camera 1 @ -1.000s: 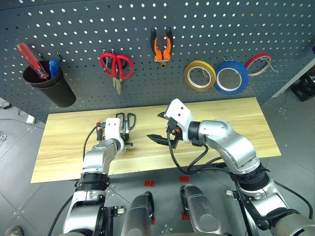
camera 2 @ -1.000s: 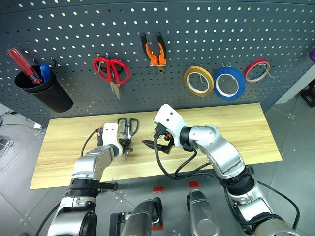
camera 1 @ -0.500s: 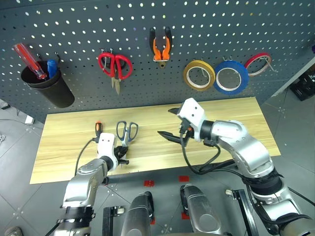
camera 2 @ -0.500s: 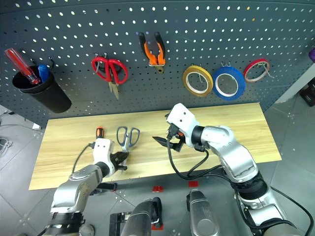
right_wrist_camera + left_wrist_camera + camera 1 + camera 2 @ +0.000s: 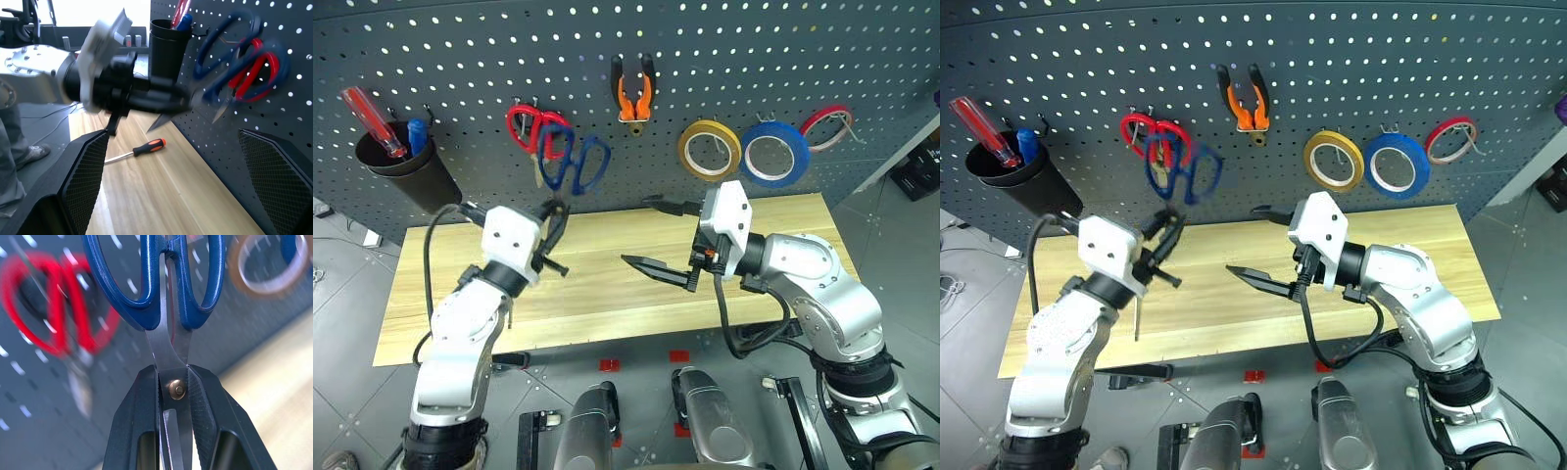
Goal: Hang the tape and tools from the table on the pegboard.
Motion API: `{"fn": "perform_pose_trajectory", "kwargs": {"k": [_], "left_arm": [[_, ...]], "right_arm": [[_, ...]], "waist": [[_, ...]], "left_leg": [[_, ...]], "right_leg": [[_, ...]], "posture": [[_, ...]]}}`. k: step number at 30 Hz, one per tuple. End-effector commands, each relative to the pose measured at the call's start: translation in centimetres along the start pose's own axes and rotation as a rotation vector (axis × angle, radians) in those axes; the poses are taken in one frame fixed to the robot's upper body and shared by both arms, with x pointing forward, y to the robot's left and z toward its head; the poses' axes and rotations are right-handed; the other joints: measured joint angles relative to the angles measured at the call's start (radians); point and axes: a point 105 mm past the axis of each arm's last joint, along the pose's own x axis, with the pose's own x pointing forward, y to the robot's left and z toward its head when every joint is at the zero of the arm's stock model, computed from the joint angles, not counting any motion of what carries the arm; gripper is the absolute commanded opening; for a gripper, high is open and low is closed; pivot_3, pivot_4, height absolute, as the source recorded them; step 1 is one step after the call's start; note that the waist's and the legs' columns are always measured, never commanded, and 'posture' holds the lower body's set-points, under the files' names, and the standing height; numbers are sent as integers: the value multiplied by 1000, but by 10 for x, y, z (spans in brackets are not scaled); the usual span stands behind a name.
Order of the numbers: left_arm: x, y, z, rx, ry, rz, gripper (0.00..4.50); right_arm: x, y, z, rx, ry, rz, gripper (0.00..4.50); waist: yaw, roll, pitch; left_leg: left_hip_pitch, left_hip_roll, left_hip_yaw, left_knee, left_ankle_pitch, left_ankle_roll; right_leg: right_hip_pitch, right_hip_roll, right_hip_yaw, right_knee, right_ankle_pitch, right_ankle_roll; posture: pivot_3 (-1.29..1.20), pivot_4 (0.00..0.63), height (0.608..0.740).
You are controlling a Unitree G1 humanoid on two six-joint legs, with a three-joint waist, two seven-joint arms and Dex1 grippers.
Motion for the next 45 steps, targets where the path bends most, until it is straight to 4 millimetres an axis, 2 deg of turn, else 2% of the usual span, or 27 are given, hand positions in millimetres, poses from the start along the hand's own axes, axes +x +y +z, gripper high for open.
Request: {"fn": "perform_pose_trajectory", "kwargs": {"k": [1,6,11,19,21,26,30,34,38,42,45], "left_arm": [[1,14,3,9,-19,65,541],[2,22,-4,-26,2,124,541],[6,27,-3,-32,-10,160,541],[24,17,-28,-111,75,121,541],[24,19,-30,-111,80,130,1258],[14,18,-37,-136,113,157,2639],[-10,20,-69,-186,259,198,3801],[-37,35,-109,-281,464,283,3801],[-57,55,-139,-354,624,351,3801],[-62,77,-157,-420,693,417,3801],[-60,82,-172,-458,744,427,3801]], "right_arm": [[0,-3,10,-50,-35,-16,4500],[2,-7,13,-64,-41,-22,4500],[4,-10,13,-71,-41,-27,4500],[10,-13,20,-89,-65,-21,4500],[12,-13,22,-91,-72,-16,4500],[16,-10,23,-80,-77,-9,4500],[21,-4,7,-23,-8,-33,4500],[31,-1,-13,71,127,-104,4500],[45,10,-10,182,160,-85,4500],[54,17,-7,250,189,-59,4500],[57,23,-5,257,201,-26,4500]], "waist": [[-4,0,0],[-7,0,0],[-10,0,0],[-12,0,0],[-15,0,0],[-18,0,0],[-21,0,0],[-21,0,1],[-20,0,7],[-17,-4,20],[-13,-5,29]], "left_leg": [[0,0,0,0,0,0],[0,0,0,1,0,0],[0,0,0,1,0,0],[0,0,-1,3,0,0],[0,0,-1,3,0,0],[-1,0,-1,3,0,0],[0,0,-1,3,0,0],[0,1,-1,3,0,0],[0,1,-1,3,0,0],[0,1,-3,4,0,0],[-2,1,-4,4,0,0]], "right_leg": [[0,0,0,0,0,0],[0,0,0,1,0,0],[0,0,0,1,0,0],[0,1,0,2,0,0],[0,1,0,2,0,0],[0,1,0,2,0,0],[0,1,0,2,0,0],[-1,1,0,3,0,0],[-1,1,0,3,0,0],[-1,1,-1,3,0,0],[-1,1,-2,3,0,0]], "posture": [[-316,313,740],[-322,314,740],[-319,315,740],[-315,317,740],[-315,317,740],[-314,320,740],[-311,334,740],[-308,353,740],[-308,382,740],[-298,410,740],[-293,422,740]]}}
